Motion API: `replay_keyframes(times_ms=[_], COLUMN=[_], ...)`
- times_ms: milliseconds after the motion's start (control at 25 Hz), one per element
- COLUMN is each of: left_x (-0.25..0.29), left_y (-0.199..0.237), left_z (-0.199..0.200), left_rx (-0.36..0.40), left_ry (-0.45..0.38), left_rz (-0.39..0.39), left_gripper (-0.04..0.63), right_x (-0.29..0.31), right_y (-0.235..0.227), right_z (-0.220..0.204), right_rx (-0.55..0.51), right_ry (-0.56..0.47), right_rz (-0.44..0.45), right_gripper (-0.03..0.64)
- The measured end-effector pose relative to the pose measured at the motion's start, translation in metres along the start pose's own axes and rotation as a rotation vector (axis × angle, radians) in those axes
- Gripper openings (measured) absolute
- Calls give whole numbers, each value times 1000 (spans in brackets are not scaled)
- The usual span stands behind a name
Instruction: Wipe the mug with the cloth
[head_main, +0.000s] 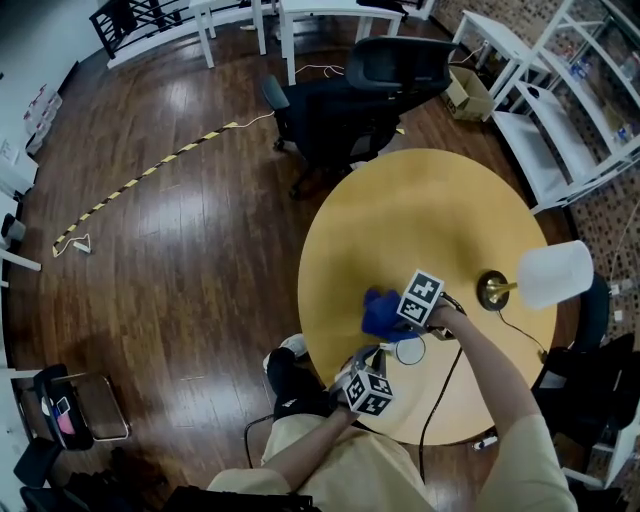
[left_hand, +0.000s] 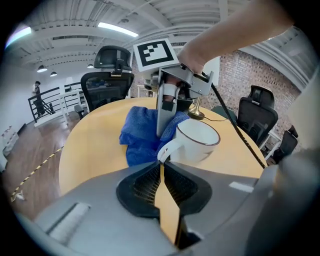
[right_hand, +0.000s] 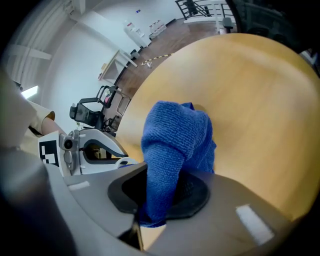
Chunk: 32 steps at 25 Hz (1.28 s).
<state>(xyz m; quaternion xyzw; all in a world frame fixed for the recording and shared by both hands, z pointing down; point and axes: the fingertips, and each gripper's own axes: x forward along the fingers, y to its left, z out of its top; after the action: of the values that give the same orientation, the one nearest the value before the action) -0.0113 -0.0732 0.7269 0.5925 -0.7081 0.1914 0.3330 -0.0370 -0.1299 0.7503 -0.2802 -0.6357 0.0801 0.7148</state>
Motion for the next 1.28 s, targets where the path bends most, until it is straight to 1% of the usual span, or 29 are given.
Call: replay_keyframes(times_ms=[280, 440, 520, 720, 920, 1040, 1160, 1280], left_x=[3, 1, 0, -2, -1, -2, -2, -3], left_y=[2, 4, 3, 5, 9, 9, 10, 11], left_z=[3, 2, 2, -1, -2, -2, -2, -2], left_rx=[19, 38, 42, 76, 109, 121, 136, 153], left_ry=[14, 26, 32, 50, 74, 80, 85, 90], left_rz=[1, 5, 6, 8, 17, 20, 19, 17], left_gripper=[17, 18, 18, 20, 18, 18, 18, 20], right_x=[-11, -13, -13, -7, 0, 4, 8, 13], right_y=[-21, -27, -26, -18, -8, 1, 12, 26], right_z=[-21, -41, -52, -70, -81, -91, -100, -106], right_rx=[141, 209, 242, 323, 418, 467, 486, 478], right_ry=[-168, -230, -257, -365, -488, -551, -586, -593], right_rz=[-5, -24, -19, 17, 86, 110, 113, 97], right_gripper=[72, 72, 72, 72, 72, 72, 72, 72])
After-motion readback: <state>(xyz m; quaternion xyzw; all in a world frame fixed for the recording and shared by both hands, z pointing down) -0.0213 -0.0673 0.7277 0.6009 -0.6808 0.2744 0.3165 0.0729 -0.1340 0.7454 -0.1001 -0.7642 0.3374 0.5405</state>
